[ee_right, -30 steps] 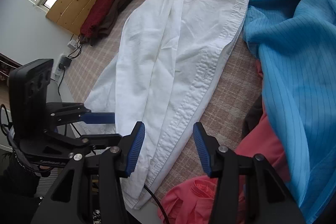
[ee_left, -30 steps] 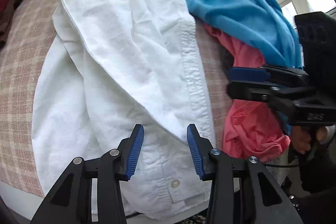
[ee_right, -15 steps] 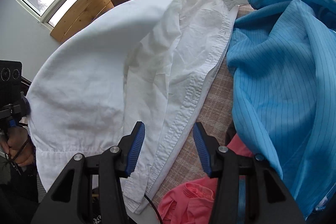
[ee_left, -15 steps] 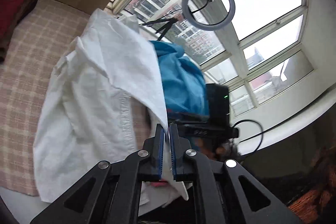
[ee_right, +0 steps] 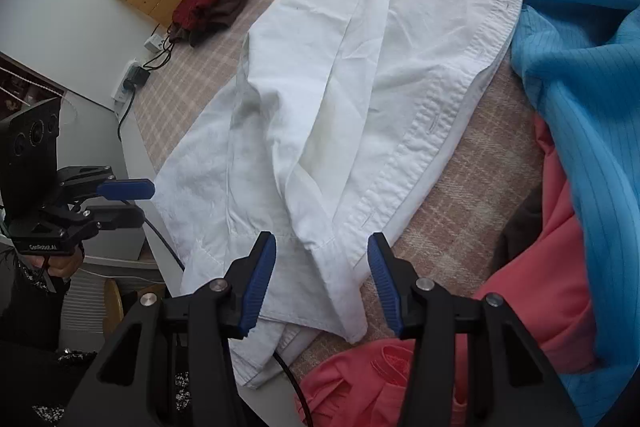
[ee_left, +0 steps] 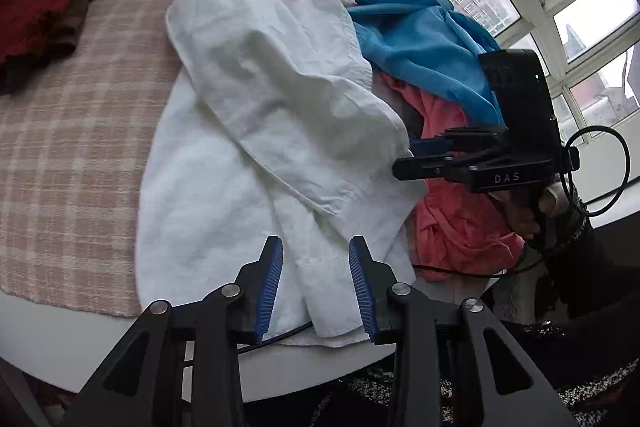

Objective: Fold clothes

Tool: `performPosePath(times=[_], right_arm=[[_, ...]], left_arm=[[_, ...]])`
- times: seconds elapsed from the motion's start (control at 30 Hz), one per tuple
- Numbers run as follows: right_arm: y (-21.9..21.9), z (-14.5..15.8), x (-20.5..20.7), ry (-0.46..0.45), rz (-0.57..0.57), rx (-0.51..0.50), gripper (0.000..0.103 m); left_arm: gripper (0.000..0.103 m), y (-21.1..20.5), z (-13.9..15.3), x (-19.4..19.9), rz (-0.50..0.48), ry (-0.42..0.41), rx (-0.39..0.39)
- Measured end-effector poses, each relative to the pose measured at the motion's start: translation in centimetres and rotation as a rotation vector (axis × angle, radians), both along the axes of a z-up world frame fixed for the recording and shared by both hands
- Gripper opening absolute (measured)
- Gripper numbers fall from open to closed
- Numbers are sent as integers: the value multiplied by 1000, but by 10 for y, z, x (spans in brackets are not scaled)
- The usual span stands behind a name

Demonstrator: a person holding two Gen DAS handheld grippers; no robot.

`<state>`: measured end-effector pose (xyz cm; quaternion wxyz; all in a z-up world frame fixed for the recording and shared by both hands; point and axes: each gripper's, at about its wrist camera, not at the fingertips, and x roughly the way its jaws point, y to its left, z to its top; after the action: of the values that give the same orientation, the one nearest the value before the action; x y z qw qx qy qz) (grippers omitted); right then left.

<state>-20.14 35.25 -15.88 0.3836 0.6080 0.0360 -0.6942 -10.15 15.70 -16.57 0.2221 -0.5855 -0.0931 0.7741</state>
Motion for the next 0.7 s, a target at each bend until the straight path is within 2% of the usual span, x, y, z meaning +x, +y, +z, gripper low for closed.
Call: performPosePath(times=[0.03,0.07,0.1,0.17,0.23,0.33,0.37,0.4,0.47,0.57,0.67,0.7], right_arm=[[-2,-3,2,1,12,10,46],[-4,-4,4,-1,19,14,27],[-4,-3,4,-18,20,3,4],[-5,1,6,-62,20,-32,4],[-1,12,8,-194,6,-183,4],[13,15,12,-423,-92,-456,3],[16,8,15,-469,-130,-493,3],[18,-3,18,-493,-159,-484,3],[22,-28,24,-501,-213,-395,3],[40,-66,26,-601,-334,-328,3],[45,-72,26,-613,-336,-297,3],[45,-67,28,-629,-333,-327,3]], left_arm=[[33,4,-2,2,-9,-3,-9],[33,8,-4,4,-18,-6,-18],[33,11,-7,6,-28,-9,-27],[33,5,-2,11,-18,3,-27],[33,-5,4,16,-1,18,-22],[37,-20,13,23,23,38,-15],[37,-23,13,24,28,38,-13],[37,-23,13,25,26,37,-18],[37,-19,9,25,15,33,-39],[37,-13,4,26,0,24,-52],[37,-4,0,29,-15,18,-62],[37,-1,0,30,-21,20,-66]])
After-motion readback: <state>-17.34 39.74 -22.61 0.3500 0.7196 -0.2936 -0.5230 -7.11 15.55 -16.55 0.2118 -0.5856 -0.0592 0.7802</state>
